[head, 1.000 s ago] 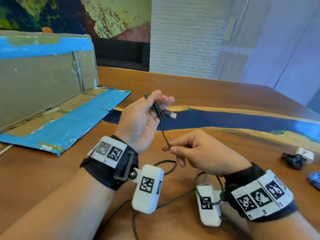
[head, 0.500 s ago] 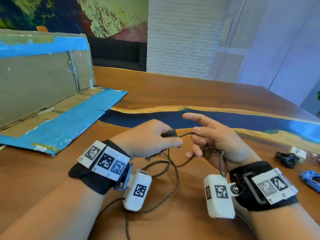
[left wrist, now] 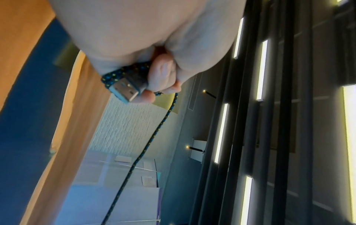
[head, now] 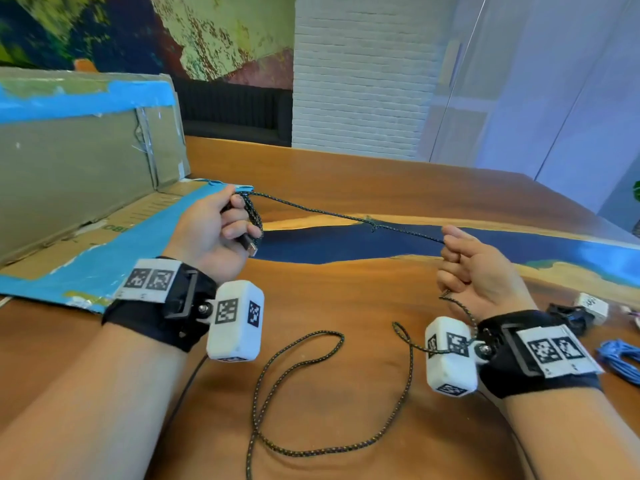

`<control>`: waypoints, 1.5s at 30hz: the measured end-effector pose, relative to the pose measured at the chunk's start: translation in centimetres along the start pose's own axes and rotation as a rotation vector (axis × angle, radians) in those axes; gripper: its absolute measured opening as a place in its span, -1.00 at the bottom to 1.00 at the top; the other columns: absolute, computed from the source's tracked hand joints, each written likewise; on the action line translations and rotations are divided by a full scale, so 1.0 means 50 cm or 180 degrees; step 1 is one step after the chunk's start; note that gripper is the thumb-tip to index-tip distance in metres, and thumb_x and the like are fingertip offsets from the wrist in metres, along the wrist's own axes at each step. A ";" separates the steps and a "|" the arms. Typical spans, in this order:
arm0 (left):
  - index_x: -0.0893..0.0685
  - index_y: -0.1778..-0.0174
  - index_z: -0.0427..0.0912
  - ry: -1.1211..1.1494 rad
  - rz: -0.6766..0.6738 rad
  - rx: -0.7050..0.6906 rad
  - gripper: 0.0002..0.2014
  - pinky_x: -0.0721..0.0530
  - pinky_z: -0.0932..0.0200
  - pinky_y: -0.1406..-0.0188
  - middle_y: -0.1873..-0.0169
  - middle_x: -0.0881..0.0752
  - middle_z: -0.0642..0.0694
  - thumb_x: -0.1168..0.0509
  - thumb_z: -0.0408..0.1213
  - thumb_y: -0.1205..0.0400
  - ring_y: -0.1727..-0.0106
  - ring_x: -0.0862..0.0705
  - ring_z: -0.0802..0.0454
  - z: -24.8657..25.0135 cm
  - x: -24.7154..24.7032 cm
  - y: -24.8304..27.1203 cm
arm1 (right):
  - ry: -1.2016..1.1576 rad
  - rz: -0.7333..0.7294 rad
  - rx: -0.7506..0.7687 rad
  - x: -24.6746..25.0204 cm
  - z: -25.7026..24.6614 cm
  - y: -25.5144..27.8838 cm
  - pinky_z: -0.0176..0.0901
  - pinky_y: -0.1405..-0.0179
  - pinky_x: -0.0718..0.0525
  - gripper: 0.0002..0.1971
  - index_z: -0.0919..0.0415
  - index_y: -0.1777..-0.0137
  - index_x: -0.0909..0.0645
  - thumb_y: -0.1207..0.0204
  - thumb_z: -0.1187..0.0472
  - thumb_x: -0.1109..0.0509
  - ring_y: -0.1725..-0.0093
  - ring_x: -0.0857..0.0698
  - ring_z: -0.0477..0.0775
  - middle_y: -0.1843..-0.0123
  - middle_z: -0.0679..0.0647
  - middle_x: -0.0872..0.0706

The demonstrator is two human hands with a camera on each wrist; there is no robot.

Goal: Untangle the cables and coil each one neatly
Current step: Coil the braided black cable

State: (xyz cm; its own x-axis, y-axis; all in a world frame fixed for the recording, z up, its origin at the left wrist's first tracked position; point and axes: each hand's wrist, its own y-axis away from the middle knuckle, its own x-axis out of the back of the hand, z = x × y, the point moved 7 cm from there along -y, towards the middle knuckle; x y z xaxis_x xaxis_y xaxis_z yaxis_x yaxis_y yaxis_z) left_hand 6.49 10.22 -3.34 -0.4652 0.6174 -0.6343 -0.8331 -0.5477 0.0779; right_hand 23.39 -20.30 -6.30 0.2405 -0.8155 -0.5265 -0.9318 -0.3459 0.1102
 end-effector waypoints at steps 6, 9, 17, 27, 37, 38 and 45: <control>-0.52 0.22 -0.10 0.0355 -0.0163 -0.0170 -0.72 -0.57 0.24 0.24 0.46 -0.19 0.09 -0.30 -0.07 -0.77 0.54 -0.24 0.13 0.024 -0.009 0.015 | -0.0737 -0.0099 -0.0104 -0.001 -0.020 0.000 -0.37 0.67 -0.34 -0.77 0.10 -0.39 -0.56 -0.82 0.26 -0.19 0.52 -0.34 -0.14 0.29 0.02 -0.57; -0.51 0.22 -0.09 0.0348 -0.0063 -0.0163 -0.71 -0.58 0.23 0.24 0.47 -0.20 0.10 -0.24 -0.10 -0.81 0.56 -0.25 0.13 0.025 0.000 0.006 | -0.1256 -0.0462 -0.0146 -0.013 -0.039 0.008 -0.41 0.56 -0.53 -0.73 0.14 -0.43 -0.57 -0.81 0.29 -0.20 0.53 -0.46 -0.18 0.23 0.05 -0.63; -0.43 0.29 -0.08 0.0650 0.0572 -0.0464 -0.67 -0.56 0.24 0.32 0.57 -0.21 0.10 -0.21 -0.19 -0.82 0.60 -0.23 0.13 0.045 0.058 -0.017 | -0.1429 -0.0278 -0.0154 0.017 -0.043 -0.012 -0.36 0.64 -0.35 -0.61 0.12 -0.35 -0.56 -0.64 0.49 -0.16 0.59 -0.28 -0.17 0.24 0.06 -0.56; -0.46 0.23 -0.10 0.0446 0.0743 -0.0734 -0.73 -0.60 0.26 0.32 0.59 -0.24 0.09 -0.21 -0.22 -0.82 0.60 -0.25 0.12 0.055 0.060 -0.009 | 0.0002 0.0568 0.0098 0.055 -0.007 -0.027 -0.19 0.23 -0.72 -0.64 0.12 -0.53 -0.53 -0.83 0.35 -0.10 0.12 -0.71 -0.08 0.01 0.09 -0.74; -0.53 0.19 -0.11 -0.0559 0.0704 -0.0924 -0.78 -0.61 0.19 0.25 0.57 -0.26 0.07 -0.25 -0.21 -0.79 0.58 -0.29 0.12 0.046 0.030 -0.001 | 0.0399 0.0020 0.1490 -0.027 -0.114 0.061 0.11 -0.49 -0.64 -0.70 0.08 -0.45 -0.62 -0.79 0.27 -0.25 -0.38 -0.75 0.00 -0.38 0.06 -0.78; -0.53 0.19 -0.11 -0.0725 0.0557 -0.0912 -0.78 -0.58 0.17 0.24 0.55 -0.27 0.06 -0.25 -0.21 -0.79 0.56 -0.29 0.11 0.035 0.013 0.003 | 0.0276 -0.0347 0.1454 -0.059 -0.104 0.075 0.09 -0.46 -0.67 -0.69 0.14 -0.47 -0.59 -0.78 0.32 -0.25 -0.38 -0.76 0.07 -0.38 0.13 -0.77; -0.55 0.17 -0.19 -0.1581 -0.0632 -0.0736 -0.75 -0.61 0.12 0.26 0.51 -0.48 -0.01 -0.22 -0.22 -0.82 0.52 -0.42 0.01 -0.050 -0.108 0.062 | 0.1757 -0.1793 0.0773 -0.217 0.061 0.143 -0.13 -0.38 -0.67 -0.33 -0.02 -0.68 -0.33 -0.63 0.32 -0.48 -0.41 -0.72 -0.07 -0.39 0.11 -0.77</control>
State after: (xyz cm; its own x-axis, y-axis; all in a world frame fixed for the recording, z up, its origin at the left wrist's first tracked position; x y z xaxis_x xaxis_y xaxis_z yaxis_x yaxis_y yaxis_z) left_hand 7.19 3.78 -1.60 -0.4378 0.8812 -0.1783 -0.8577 -0.4689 -0.2109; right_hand 13.27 -12.51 -2.39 0.7293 -0.6825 0.0486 -0.6493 -0.7128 -0.2651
